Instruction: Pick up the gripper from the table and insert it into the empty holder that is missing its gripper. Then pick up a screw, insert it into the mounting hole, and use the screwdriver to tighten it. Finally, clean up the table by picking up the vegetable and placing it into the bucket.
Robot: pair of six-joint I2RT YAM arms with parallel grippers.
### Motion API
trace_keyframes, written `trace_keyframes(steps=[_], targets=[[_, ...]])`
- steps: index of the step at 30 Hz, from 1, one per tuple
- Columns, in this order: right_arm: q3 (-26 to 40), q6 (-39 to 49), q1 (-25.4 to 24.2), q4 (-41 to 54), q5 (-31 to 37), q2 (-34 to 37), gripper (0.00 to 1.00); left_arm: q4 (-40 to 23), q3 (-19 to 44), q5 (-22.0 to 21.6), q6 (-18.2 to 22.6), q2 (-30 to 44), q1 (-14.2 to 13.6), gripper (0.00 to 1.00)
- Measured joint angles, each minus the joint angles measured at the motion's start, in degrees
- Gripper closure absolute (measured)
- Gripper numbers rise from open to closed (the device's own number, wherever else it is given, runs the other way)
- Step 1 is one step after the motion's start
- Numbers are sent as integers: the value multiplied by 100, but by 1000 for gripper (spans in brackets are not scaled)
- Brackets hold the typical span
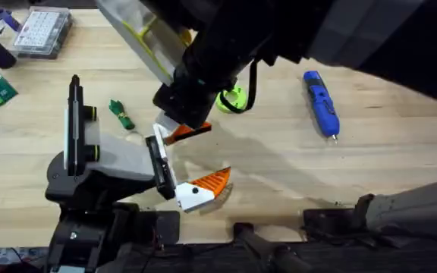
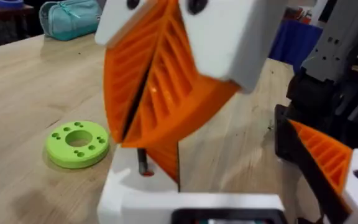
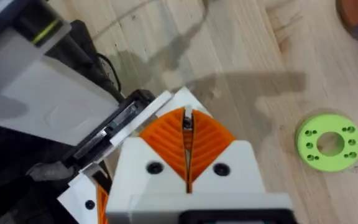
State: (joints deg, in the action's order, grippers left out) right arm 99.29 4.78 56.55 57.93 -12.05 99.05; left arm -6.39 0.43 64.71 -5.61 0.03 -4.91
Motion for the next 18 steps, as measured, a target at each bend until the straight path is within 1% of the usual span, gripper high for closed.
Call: trace_keyframes(steps=[10, 18], targets=[[9, 0, 0, 75, -4, 221, 986, -3, 0, 12, -27, 1, 0, 14], [9, 0, 0, 74, -4, 227, 986, -2, 0, 4, -42, 0, 0, 14]])
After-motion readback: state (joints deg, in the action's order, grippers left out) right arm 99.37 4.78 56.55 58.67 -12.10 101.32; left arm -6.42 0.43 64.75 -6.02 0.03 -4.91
